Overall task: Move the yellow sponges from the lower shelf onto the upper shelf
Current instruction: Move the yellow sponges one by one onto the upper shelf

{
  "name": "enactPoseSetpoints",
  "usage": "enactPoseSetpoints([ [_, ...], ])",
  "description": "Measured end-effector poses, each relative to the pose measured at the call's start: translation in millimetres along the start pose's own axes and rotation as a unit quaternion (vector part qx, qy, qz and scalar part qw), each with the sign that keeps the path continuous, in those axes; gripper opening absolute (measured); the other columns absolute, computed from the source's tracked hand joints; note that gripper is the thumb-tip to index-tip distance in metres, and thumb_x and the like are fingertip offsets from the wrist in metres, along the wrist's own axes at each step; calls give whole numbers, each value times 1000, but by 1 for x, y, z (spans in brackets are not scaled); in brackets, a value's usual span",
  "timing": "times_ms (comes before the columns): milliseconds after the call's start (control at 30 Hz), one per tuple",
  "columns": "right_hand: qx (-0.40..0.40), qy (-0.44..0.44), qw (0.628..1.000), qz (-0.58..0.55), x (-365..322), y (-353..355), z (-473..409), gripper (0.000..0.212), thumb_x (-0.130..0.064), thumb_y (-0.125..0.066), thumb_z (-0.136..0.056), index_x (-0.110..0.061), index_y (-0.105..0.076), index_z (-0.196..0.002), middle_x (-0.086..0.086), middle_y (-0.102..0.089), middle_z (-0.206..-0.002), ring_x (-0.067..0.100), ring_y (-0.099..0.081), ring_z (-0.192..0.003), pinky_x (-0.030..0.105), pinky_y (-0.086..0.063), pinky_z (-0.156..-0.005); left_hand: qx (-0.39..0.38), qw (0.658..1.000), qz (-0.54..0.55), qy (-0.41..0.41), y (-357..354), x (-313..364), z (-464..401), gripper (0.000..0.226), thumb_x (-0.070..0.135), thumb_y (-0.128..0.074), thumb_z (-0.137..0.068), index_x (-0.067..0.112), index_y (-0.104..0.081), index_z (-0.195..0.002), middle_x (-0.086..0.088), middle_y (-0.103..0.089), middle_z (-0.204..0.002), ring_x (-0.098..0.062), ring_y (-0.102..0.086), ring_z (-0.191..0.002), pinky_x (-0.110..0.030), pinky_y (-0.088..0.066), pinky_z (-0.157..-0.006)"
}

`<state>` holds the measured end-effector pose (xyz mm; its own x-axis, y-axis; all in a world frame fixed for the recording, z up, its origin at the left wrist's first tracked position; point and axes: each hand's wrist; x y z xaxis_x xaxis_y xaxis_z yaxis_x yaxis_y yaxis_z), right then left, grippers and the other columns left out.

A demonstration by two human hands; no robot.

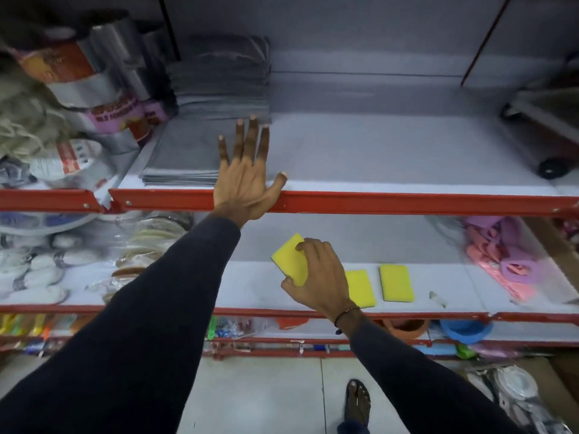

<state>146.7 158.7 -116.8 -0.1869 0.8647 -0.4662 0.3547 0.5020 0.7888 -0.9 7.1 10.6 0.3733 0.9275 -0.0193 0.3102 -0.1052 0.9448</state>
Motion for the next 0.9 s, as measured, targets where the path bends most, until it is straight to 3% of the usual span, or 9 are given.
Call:
enactPoseSetpoints([
  [100,148,43,987,-38,-20,61,-16,59,-37,-78,-65,-5,-62,-113,13,-66,-116,30,-58,-105,35,-51,-91,1,1000,14,20,2,3,1,85,59,-9,-98,12,7,-167,-13,16,-176,-34,13,-163,-63,2,-129],
  [233,240,9,969,-56,-37,128,-79,59,-42,-78,-74,-8,-58,-118,11,-62,-116,32,-58,-109,37,-48,-94,-2,1000,20,5,3,4,6,80,55,-6,-99,15,2,-168,-11,15,-176,-31,13,-163,-59,5,-130],
  [367,107,-176,979,-7,-22,137,-139,71,-51,-79,-70,-15,-49,-123,13,-58,-117,39,-57,-111,43,-53,-82,-11,1000,16,10,3,3,7,82,57,-1,-97,16,3,-168,-9,18,-176,-29,16,-163,-57,8,-130],
  [467,-15,-224,974,40,-6,116,-147,80,-59,-77,-71,-9,-48,-126,20,-59,-120,43,-58,-114,47,-53,-86,-15,1000,9,12,-1,1,8,83,58,2,-95,16,6,-167,-9,21,-175,-29,18,-162,-57,9,-130],
  [533,-4,-228,971,71,-2,105,-142,79,-63,-72,-73,-8,-51,-125,18,-61,-119,41,-57,-112,47,-50,-89,-16,1000,10,14,-4,1,8,83,58,2,-95,17,7,-167,-9,22,-175,-29,18,-162,-57,8,-130],
  [700,322,-123,939,13,4,100,-93,38,-46,-71,-77,-13,-57,-90,4,-60,-89,27,-56,-85,40,-42,-75,-6,1000,4,12,-8,-1,6,82,57,0,-96,17,6,-167,-9,19,-176,-30,15,-163,-58,5,-131],
  [733,349,-103,931,5,9,89,-74,32,-40,-72,-79,-13,-57,-84,3,-59,-84,24,-54,-80,39,-39,-73,-5,1000,2,12,-12,-1,6,82,57,0,-96,17,6,-167,-9,19,-176,-30,14,-163,-58,4,-131],
  [800,304,-102,947,21,23,53,-33,25,-35,-71,-81,-14,-58,-80,1,-59,-80,24,-54,-78,39,-37,-72,-5,1000,4,13,-15,-1,5,81,56,-2,-97,17,5,-167,-9,17,-176,-31,13,-163,-58,4,-131],
  [900,30,-176,979,97,57,-17,17,37,-47,-63,-83,-14,-68,-99,6,-71,-101,32,-63,-102,44,-45,-87,-5,1000,4,9,-17,-2,1,78,57,-3,-98,22,10,-167,-8,20,-176,-31,15,-162,-58,6,-131],
])
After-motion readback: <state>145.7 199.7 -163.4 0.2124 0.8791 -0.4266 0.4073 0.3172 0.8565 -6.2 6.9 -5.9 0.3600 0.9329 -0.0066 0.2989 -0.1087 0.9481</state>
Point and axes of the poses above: each hand's wrist, its own z-axis away from the middle knuckle, its own y-axis out of the back of the hand, x = y × z
